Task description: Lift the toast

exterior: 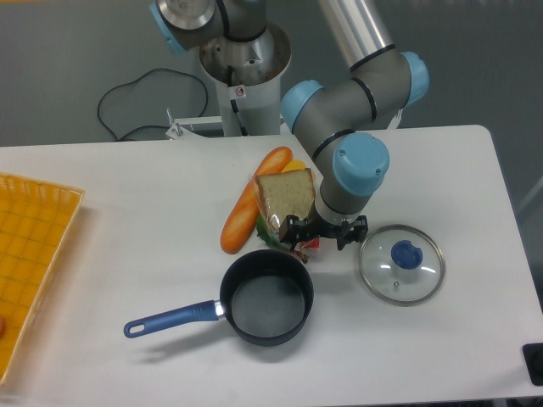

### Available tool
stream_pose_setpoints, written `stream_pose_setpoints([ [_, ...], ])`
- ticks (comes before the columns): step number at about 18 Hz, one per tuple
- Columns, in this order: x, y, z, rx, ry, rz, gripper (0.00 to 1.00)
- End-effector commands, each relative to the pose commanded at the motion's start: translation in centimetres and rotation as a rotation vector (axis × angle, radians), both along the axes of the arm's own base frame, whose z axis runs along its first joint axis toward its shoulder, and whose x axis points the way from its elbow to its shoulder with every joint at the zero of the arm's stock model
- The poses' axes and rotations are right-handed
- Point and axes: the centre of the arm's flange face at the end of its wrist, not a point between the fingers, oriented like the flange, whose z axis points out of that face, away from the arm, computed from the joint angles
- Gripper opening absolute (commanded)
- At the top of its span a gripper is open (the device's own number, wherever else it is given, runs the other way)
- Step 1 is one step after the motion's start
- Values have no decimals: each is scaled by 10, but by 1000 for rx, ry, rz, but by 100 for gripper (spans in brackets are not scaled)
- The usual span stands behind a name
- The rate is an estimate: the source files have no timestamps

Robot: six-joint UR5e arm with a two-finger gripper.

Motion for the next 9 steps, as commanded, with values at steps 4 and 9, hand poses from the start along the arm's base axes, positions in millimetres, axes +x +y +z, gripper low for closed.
stream_pose_setpoints([
  [4,0,0,-2,-1,-1,0,97],
  [9,0,0,-3,0,-3,0,91],
])
